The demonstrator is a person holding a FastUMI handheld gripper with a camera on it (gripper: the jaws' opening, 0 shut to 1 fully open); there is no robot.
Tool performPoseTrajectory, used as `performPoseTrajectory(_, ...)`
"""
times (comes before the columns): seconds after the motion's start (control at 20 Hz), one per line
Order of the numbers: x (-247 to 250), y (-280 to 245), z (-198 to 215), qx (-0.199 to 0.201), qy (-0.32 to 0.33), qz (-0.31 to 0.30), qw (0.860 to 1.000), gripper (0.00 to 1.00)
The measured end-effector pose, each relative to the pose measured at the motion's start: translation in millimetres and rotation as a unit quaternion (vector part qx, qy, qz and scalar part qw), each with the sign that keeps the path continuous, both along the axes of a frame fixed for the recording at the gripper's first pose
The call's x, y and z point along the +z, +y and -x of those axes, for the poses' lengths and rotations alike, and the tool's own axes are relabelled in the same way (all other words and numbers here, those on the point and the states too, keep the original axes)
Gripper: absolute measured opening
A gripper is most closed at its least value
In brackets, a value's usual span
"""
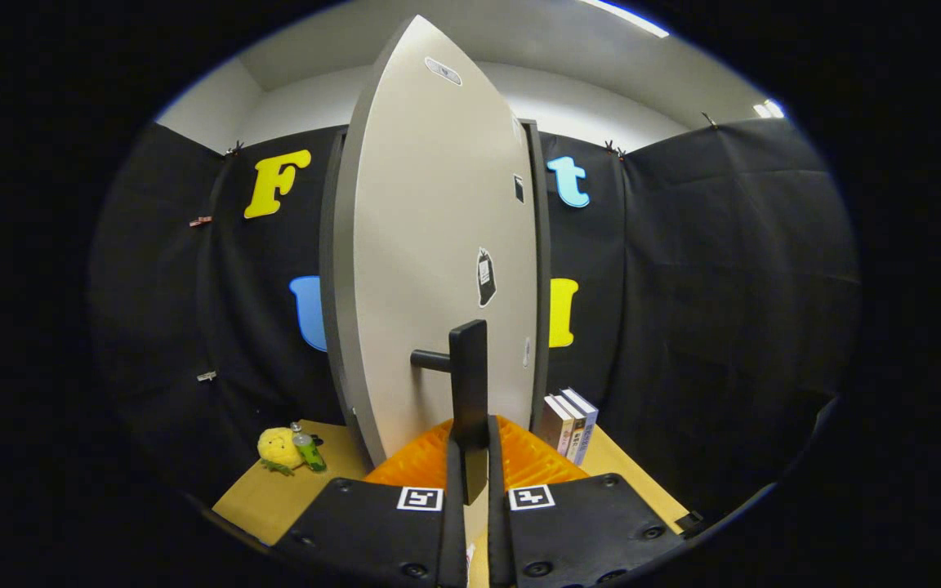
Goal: Open the shoe cabinet door, grab the shoes and put them into the shoe cabinet, then close the shoe cabinet door.
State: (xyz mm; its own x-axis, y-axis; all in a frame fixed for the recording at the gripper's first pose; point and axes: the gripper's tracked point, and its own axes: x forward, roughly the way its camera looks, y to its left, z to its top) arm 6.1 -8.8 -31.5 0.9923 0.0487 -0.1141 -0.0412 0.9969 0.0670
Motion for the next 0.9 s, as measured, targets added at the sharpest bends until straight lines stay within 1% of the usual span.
performPoseTrajectory(0.25,14.8,-36.3,-11.0,-0.036,-0.021,0.011,0.999,0.14)
performPoseTrajectory(0.3,13.3,-44.9,-8.0,-0.042,-0.018,0.013,0.999,0.13)
performPoseTrajectory(0.35,15.8,-51.9,-5.8,-0.046,-0.019,0.005,0.999,0.09)
performPoseTrajectory(0.5,14.0,-60.9,-6.8,-0.044,-0.013,-0.024,0.999,0.08)
performPoseTrajectory(0.65,12.3,-66.4,-7.2,-0.028,-0.011,-0.014,0.999,0.08)
performPoseTrajectory(0.7,13.5,-69.4,-0.5,-0.022,-0.009,-0.011,1.000,0.08)
performPoseTrajectory(0.8,12.8,-83.6,-3.5,-0.024,-0.008,-0.014,1.000,0.06)
performPoseTrajectory(0.9,12.5,-94.9,-1.7,-0.032,-0.008,-0.034,0.999,0.05)
